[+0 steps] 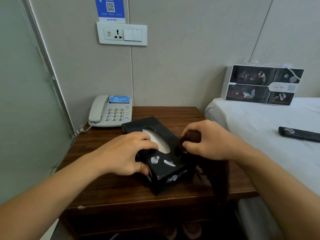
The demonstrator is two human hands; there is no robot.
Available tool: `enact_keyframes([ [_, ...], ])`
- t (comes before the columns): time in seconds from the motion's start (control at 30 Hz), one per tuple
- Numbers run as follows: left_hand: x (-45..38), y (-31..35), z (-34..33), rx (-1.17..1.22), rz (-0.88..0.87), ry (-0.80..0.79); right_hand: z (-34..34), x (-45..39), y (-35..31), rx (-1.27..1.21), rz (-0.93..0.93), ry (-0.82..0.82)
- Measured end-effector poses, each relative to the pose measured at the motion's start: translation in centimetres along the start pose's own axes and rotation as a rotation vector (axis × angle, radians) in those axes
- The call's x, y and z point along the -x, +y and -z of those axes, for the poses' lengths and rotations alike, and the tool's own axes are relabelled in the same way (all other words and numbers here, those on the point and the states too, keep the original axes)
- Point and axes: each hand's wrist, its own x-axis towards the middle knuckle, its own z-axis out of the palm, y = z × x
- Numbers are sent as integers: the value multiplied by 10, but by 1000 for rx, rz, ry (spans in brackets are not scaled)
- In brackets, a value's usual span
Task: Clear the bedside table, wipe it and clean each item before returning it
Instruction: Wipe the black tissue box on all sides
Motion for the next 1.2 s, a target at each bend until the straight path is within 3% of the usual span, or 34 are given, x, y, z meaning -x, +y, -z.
enact_keyframes([
  [0.13, 8, 8, -5, -41, 75, 33, 13, -18, 15, -217, -86, 374],
  [0.27, 11, 16, -7, -42, 133, 49, 16, -29, 7, -401, -83, 529],
  [0.4, 11, 17, -5, -55, 140, 32, 15, -39, -12, -453, 72, 715],
  [0.47, 11, 17, -5, -52, 147, 33, 2, -42, -12, -378, 146, 653],
  [0.6, 12, 15, -6, -59, 135, 39, -27, -28, 14, -36, 92, 163],
  [0.7, 11, 13, -7, -57, 130, 35, -22, -15, 22, 31, 85, -16],
  [0.97, 13, 9, -11, -56, 101, 94, -14, -4, -4, 104, 149, -174],
  [1.1, 14, 3, -15, 13, 53, 104, -21, -18, -6, 60, 76, -11],
  [1.2, 14, -3, -8, -88, -26, 62, -26, -24, -3, 55, 32, 7],
])
